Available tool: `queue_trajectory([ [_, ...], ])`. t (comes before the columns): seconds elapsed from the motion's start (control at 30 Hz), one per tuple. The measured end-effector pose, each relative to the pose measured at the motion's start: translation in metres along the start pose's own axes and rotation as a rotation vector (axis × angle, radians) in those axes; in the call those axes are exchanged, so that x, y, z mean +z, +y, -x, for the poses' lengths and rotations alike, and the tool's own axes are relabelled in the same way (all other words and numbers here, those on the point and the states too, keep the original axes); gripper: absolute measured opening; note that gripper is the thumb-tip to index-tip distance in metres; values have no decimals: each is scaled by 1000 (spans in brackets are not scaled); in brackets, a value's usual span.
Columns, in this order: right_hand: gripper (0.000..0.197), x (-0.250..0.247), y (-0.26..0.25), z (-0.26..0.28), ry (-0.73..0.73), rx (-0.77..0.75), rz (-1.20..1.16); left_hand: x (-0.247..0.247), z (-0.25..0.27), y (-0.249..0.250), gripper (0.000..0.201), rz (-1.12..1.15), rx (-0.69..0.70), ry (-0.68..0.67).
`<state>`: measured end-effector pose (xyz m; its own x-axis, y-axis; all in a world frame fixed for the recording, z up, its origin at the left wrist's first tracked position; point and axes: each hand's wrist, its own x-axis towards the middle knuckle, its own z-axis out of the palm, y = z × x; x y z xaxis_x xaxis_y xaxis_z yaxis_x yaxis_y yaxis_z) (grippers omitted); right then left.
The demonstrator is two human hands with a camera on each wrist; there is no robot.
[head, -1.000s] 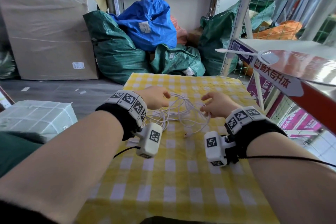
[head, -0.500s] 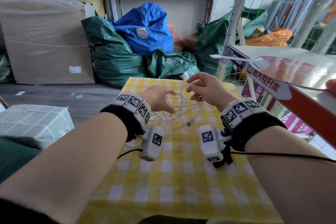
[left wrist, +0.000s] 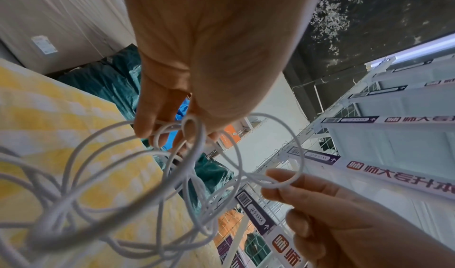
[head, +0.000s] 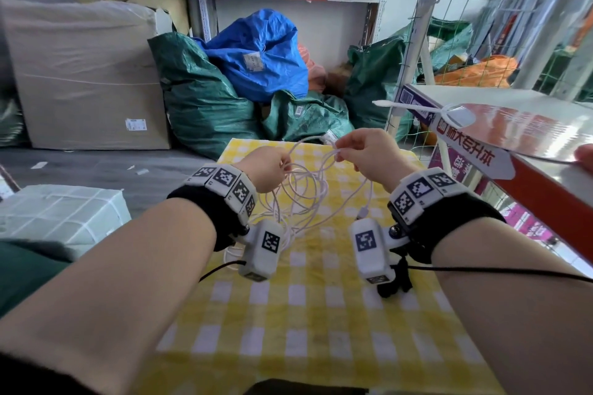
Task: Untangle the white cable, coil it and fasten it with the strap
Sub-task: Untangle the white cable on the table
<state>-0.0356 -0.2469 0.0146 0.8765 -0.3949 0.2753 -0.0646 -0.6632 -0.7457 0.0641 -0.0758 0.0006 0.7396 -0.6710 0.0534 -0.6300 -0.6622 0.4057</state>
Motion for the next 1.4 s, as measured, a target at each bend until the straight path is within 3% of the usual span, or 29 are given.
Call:
queue_trajectory([
  [0.3,15,7,-3,-7,-99,42,104,-7,-8,-3,4,255,77,137],
  [0.53,21,11,-1,-8,-230,106,242,-3,-12,-5,23,480,56,109],
  [0.7,23,17,13,-7,-346,260,207,4,-21,-22,8,174,-93,126],
  [0.87,36,13,25,-3,-493,361,260,7,-24,-30,4,87,-125,116],
  [1.17,24,10,25,-5,-324,342,172,10,-29,-31,9,-100,-218,117],
  [1.4,5,11,28,-3,-295,278,146,6,-20,-24,19,-46,-212,28],
])
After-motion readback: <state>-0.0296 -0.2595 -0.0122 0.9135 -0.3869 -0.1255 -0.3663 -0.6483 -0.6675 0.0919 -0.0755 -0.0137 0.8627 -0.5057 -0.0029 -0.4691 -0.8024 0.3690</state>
